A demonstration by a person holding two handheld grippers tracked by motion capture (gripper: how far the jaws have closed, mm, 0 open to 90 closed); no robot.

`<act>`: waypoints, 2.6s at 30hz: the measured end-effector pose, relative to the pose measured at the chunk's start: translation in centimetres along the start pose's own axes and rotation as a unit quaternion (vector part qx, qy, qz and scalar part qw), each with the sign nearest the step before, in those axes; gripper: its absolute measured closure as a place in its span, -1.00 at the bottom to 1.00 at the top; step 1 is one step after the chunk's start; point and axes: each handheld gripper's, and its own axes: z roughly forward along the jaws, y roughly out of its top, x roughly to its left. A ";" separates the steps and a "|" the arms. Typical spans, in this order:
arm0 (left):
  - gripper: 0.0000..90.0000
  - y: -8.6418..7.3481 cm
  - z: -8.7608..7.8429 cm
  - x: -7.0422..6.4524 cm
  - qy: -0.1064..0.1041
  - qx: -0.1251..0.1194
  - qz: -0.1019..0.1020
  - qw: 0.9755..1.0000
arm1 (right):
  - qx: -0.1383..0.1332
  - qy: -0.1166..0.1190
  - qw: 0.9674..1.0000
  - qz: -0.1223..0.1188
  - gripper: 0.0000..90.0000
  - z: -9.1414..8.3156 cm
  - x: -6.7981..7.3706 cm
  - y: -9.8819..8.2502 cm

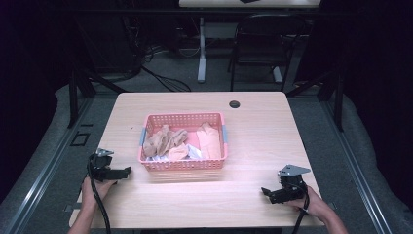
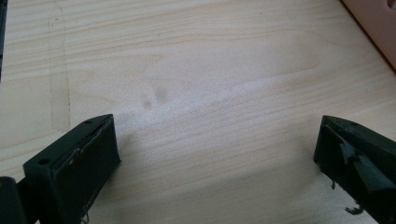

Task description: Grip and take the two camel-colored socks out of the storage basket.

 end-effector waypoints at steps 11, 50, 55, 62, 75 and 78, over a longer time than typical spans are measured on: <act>-1.00 0.5 -0.1 0.2 -0.006 0.021 0.004 1.000 | -0.001 -0.002 1.000 0.003 -1.00 0.0 0.1 0.0; -0.95 12.0 -8.1 -6.3 -0.093 -0.024 0.111 0.989 | -0.002 -0.002 1.000 0.005 -1.00 0.0 0.1 0.0; -0.95 13.6 -6.9 -7.6 -0.102 -0.003 0.127 0.987 | -0.002 -0.002 1.000 0.005 -1.00 0.0 0.1 0.0; -1.00 15.2 -4.8 -9.1 -0.118 0.030 0.140 0.983 | -0.002 -0.002 1.000 0.005 -1.00 0.0 0.1 0.0; -0.77 15.8 -0.8 -10.5 -0.125 0.095 0.156 0.975 | -0.002 -0.002 1.000 0.005 -1.00 0.0 0.1 0.0; -0.68 15.8 -0.4 -10.6 -0.127 0.104 0.158 0.974 | -0.002 -0.002 1.000 0.005 -1.00 0.0 0.1 0.0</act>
